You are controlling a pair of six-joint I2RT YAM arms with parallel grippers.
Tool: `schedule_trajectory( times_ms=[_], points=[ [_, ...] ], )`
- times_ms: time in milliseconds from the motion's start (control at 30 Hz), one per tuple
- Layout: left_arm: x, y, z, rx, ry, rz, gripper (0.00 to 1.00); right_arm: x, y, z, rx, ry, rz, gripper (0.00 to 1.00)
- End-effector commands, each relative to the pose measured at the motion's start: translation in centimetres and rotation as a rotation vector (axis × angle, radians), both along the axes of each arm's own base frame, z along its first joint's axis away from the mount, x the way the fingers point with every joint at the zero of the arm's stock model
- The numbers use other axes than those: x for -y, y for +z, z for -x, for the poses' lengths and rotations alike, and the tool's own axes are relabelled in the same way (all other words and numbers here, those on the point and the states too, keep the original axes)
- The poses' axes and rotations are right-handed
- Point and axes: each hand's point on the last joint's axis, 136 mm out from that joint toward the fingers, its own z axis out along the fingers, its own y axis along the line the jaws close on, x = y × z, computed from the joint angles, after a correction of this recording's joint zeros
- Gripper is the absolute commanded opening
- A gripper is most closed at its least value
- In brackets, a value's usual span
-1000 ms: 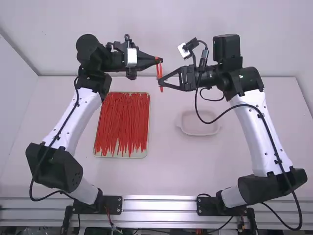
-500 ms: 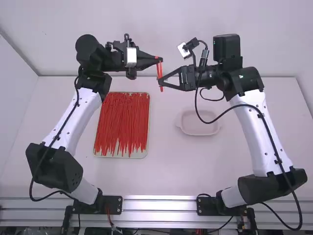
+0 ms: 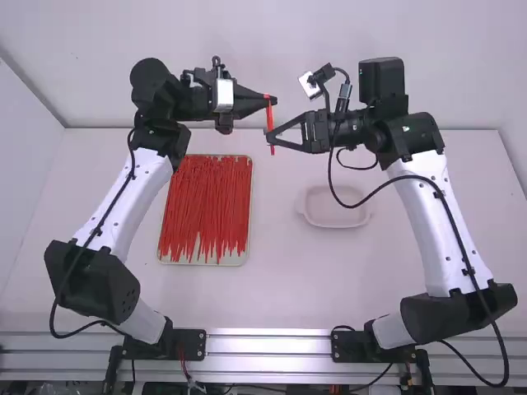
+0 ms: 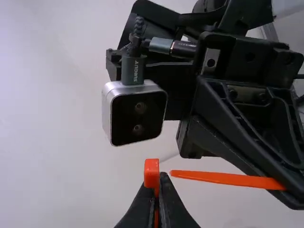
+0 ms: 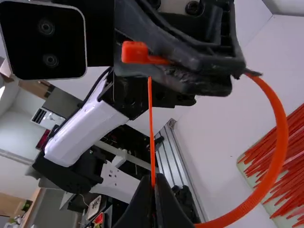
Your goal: Fasten the cable tie
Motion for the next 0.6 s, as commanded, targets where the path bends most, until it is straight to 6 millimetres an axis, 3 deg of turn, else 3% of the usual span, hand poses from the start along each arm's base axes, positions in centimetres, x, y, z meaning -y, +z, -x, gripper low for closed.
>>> schedule_trajectory(
  times_ms=[0,567],
  points=[
    [0.26,-0.17,-0.41,-0.021,0.02,0.009,0.02,0.16,1.09,0.62,0.035,0.013,-0.017,0.0],
    [0.34,-0.42,0.43,-0.003,-0.027,-0.008,0.02,0.15,1.12,0.58,0.063,0.016,-0.019,0.0]
  ],
)
